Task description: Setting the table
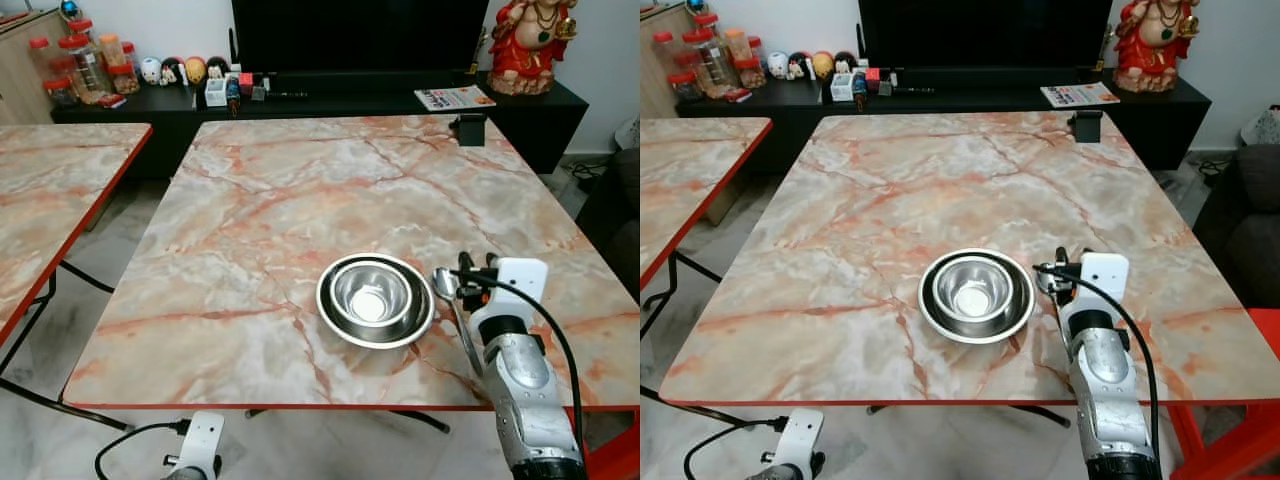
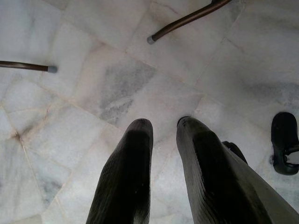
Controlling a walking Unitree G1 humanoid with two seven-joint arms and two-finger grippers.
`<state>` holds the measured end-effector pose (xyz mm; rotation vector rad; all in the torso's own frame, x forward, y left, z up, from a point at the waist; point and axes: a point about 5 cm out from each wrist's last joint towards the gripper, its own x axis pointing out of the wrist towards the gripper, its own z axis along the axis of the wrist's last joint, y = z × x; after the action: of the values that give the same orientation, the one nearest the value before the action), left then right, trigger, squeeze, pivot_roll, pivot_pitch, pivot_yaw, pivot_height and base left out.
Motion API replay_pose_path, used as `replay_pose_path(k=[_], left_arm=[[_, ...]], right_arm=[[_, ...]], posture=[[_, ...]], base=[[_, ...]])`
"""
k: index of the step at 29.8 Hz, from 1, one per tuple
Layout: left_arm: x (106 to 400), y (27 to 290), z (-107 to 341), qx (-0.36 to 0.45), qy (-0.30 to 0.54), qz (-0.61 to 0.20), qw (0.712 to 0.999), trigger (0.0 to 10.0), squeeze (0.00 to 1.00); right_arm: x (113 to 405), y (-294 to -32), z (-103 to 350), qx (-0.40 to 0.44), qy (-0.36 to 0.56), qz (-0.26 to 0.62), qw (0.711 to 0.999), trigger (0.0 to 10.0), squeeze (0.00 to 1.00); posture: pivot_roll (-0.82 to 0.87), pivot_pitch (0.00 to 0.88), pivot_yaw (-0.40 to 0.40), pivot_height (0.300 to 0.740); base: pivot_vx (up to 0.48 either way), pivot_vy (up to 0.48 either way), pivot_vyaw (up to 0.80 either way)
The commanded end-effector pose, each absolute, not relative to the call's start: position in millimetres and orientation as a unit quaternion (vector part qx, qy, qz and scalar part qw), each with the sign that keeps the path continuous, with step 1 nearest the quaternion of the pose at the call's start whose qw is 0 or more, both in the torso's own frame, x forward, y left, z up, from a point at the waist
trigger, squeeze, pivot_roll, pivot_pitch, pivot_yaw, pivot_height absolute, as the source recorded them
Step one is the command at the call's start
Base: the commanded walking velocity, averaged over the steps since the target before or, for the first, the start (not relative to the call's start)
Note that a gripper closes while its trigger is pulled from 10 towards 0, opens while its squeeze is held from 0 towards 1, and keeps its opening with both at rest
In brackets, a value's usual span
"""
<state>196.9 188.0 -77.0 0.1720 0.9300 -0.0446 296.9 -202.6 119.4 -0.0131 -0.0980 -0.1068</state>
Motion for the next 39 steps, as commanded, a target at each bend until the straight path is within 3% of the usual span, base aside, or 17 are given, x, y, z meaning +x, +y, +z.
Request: replay_pose_path(k=[1,25,26,31,39], left_arm=[[201,190,-74,0.084,0.439,-0.019,0.895,10.0,0.0],[198,199,-75,0.086,0.441,0.003,0.893,10.0,0.0],[201,197,-73,0.076,0.435,0.016,0.897,10.0,0.0],[200,191,-75,0.068,0.432,0.03,0.899,10.0,0.0],[195,178,-78,0.108,0.43,-0.003,0.896,10.0,0.0]], right_arm=[[300,-200,135,-0.002,-0.091,-0.054,0.994,10.0,0.0],[310,-188,133,0.025,-0.108,-0.053,0.992,10.0,0.0],[308,-189,129,0.03,-0.102,-0.049,0.993,10.0,0.0],[307,-192,128,0.024,-0.095,-0.036,0.995,10.0,0.0],[314,-192,133,0.026,-0.1,-0.028,0.994,10.0,0.0]], posture=[[-0.08,0.0,0.037,0.728],[-0.03,0.0,0.021,0.728],[0.03,0.0,-0.043,0.728],[0.08,0.0,-0.129,0.728],[0.11,0.0,-0.154,0.728]], base=[[0.0,0.0,0.0],[0.0,0.0,0.0],[0.0,0.0,0.0],[0.0,0.0,0.0],[0.0,0.0,0.0]])
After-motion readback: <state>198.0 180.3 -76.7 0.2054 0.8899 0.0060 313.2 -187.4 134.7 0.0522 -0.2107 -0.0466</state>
